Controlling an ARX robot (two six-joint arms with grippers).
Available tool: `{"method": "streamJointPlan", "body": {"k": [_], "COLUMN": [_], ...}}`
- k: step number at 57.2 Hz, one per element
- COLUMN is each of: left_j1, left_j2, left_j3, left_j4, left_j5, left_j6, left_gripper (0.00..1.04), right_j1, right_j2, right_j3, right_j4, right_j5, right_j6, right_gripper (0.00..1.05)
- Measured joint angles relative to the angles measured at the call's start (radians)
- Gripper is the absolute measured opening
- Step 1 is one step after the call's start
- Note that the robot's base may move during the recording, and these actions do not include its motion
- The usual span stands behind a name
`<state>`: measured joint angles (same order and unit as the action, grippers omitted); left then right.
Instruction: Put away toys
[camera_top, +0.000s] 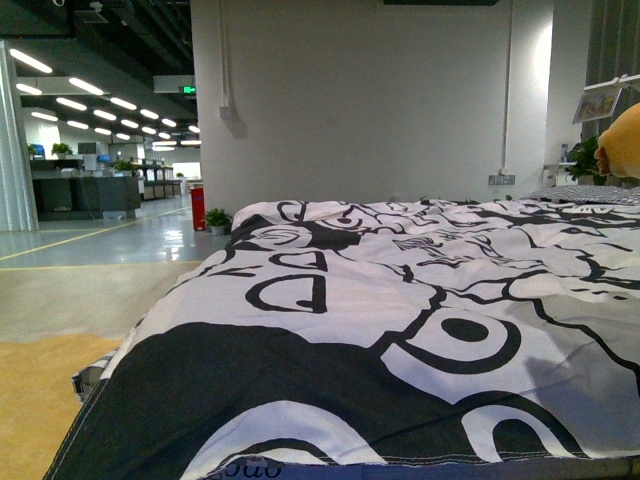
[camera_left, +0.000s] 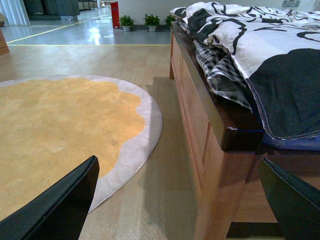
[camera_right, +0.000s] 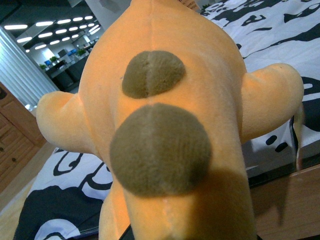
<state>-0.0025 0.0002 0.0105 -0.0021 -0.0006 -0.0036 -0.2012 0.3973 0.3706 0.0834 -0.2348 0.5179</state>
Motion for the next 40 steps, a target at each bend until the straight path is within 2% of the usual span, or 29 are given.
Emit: {"method": "streamJointPlan", "body": {"k": [8, 12, 18, 21, 26, 34, 40], "left_j1": [0.000, 0.000, 0.000, 0.000, 0.000, 0.000, 0.000], "left_j2": [0.000, 0.000, 0.000, 0.000, 0.000, 0.000, 0.000], "left_j3": [0.000, 0.000, 0.000, 0.000, 0.000, 0.000, 0.000], "left_j4": [0.000, 0.000, 0.000, 0.000, 0.000, 0.000, 0.000], "left_j5": [0.000, 0.000, 0.000, 0.000, 0.000, 0.000, 0.000], "left_j6": [0.000, 0.000, 0.000, 0.000, 0.000, 0.000, 0.000], "left_gripper": [0.98, 0.98, 0.98, 0.98, 0.98, 0.98, 0.98], "right_j1": [0.002, 0.025, 0.058, 0.113, 0.189, 0.198, 0.198], "right_j2": [0.000, -0.016, -0.051, -0.075, -0.111, -0.156, -0.250], "right_j3": [0.000, -0.004, -0.059, -0.095, -0.151, -0.201, -0.230], "right_j4": [-0.003, -0.065, -0.063, -0.058, -0.045, -0.034, -0.109], "right_j5": [0.007, 0.064, 0.101, 0.180, 0.224, 0.227, 0.232], "right_j6": [-0.021, -0.161, -0.364, -0.428, -0.481, -0.501, -0.508], "right_gripper": [0.07, 0.07, 0.07, 0.07, 0.07, 0.07, 0.07]}}
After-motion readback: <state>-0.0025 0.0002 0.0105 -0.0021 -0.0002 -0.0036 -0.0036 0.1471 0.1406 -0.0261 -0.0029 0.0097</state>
